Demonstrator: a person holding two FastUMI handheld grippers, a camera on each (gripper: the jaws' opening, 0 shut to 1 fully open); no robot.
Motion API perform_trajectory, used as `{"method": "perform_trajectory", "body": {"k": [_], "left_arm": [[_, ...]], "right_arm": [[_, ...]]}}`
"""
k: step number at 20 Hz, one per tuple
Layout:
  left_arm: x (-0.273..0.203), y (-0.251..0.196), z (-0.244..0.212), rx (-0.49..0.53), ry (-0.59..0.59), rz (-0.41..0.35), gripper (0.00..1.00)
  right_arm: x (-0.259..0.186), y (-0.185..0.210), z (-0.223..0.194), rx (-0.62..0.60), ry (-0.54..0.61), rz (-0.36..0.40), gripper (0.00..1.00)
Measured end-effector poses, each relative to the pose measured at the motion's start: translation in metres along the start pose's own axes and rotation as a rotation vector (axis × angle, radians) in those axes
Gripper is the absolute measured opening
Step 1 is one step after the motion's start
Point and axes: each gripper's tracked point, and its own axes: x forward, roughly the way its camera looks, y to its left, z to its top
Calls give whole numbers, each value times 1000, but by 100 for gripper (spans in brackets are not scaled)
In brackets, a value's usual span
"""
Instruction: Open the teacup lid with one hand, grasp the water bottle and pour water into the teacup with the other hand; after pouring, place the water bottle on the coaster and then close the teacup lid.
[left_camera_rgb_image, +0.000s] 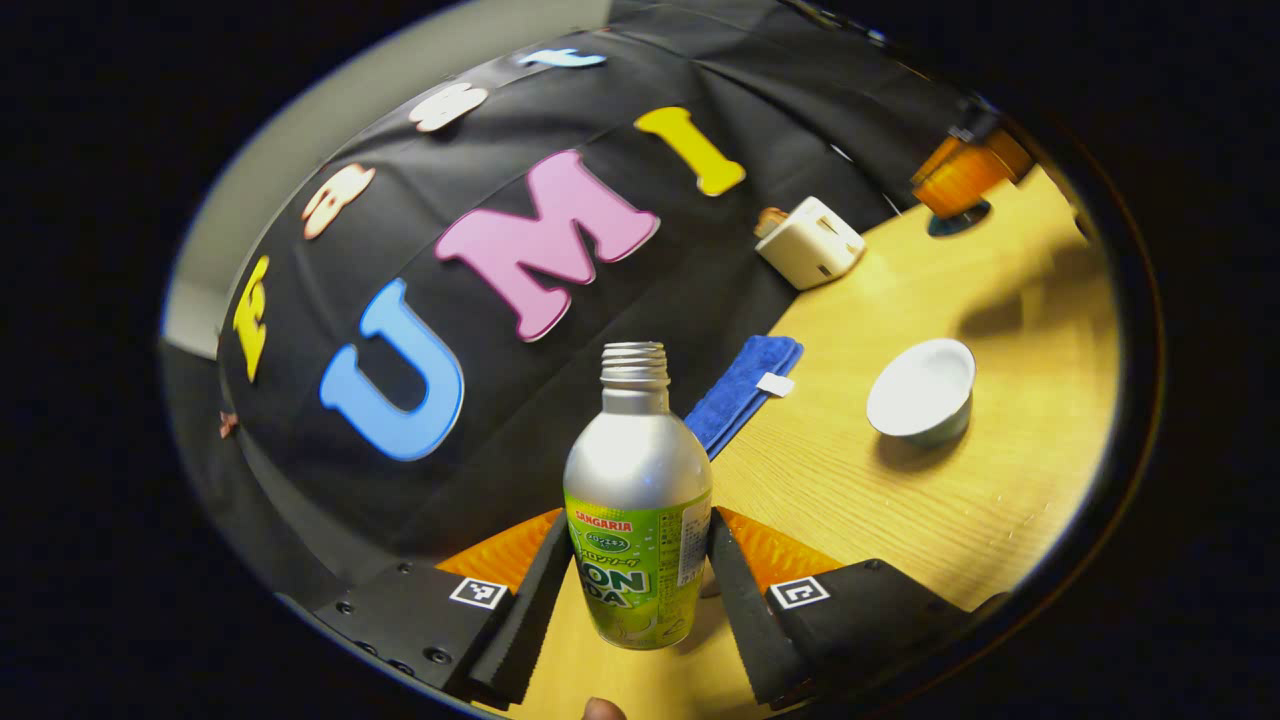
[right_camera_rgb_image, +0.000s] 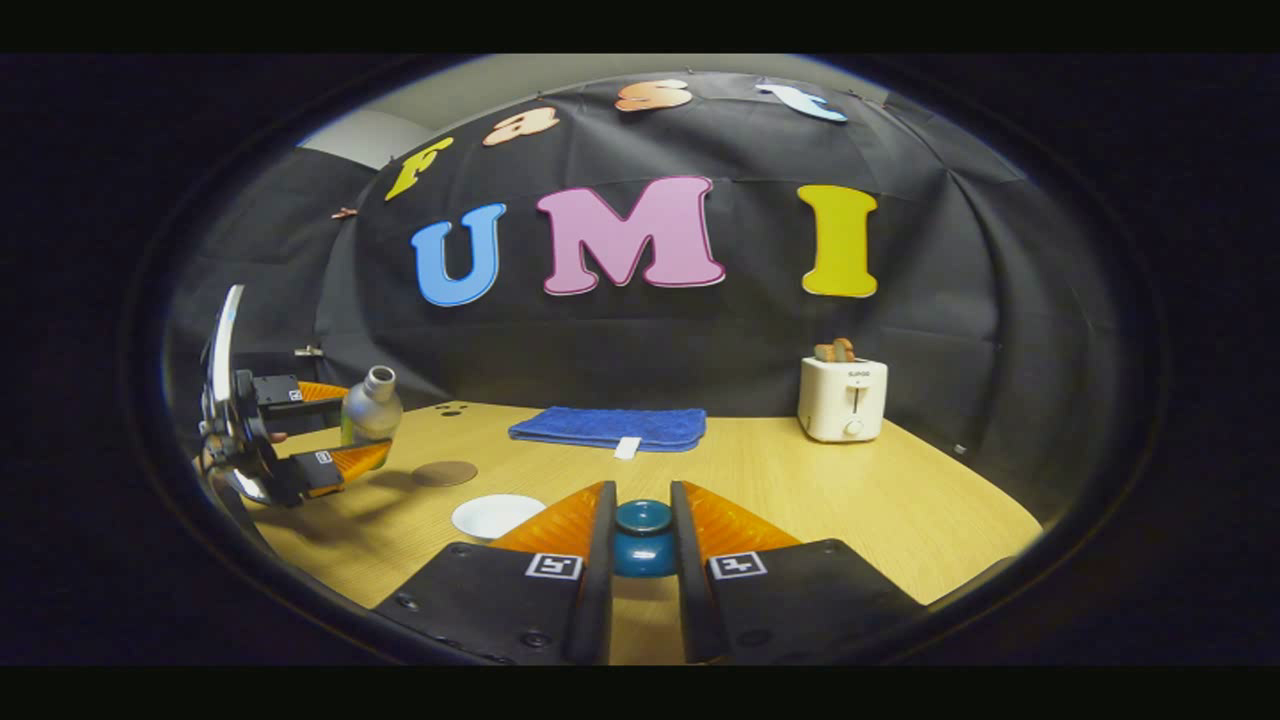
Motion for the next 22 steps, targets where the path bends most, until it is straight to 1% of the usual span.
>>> {"method": "perform_trajectory", "body": {"k": [1,2,3,4,5,6,7,9,10,13,14,15,22], "left_arm": [[2,-5,4,65,-9,-9,80],[5,-11,11,114,-17,-22,80],[7,-17,12,149,-14,-36,80],[9,-23,13,175,-9,-52,80],[11,-28,13,201,-1,-66,80],[12,-32,13,230,8,-77,80],[14,-35,14,266,13,-82,80],[19,-34,20,359,15,-78,80],[19,-35,21,402,17,-81,80],[20,-38,21,519,22,-97,80],[21,-38,23,557,21,-95,80],[21,-37,22,593,20,-90,80],[23,-41,20,765,11,-93,81]], "right_arm": [[-1,-4,1,6,0,-5,36],[-3,-7,2,11,-2,-7,31],[-4,-10,2,15,-4,-10,36],[-4,-13,2,18,-4,-12,31],[-5,-14,3,21,-5,-13,36],[-6,-15,4,24,-7,-13,36],[-7,-17,5,27,-9,-12,31],[-7,-19,5,32,-8,-12,31],[-7,-21,5,34,-9,-16,36],[-10,-24,8,52,-17,-16,36],[-10,-25,9,55,-19,-16,31],[-10,-25,10,57,-22,-15,31],[-11,-19,11,63,-23,4,31]]}}
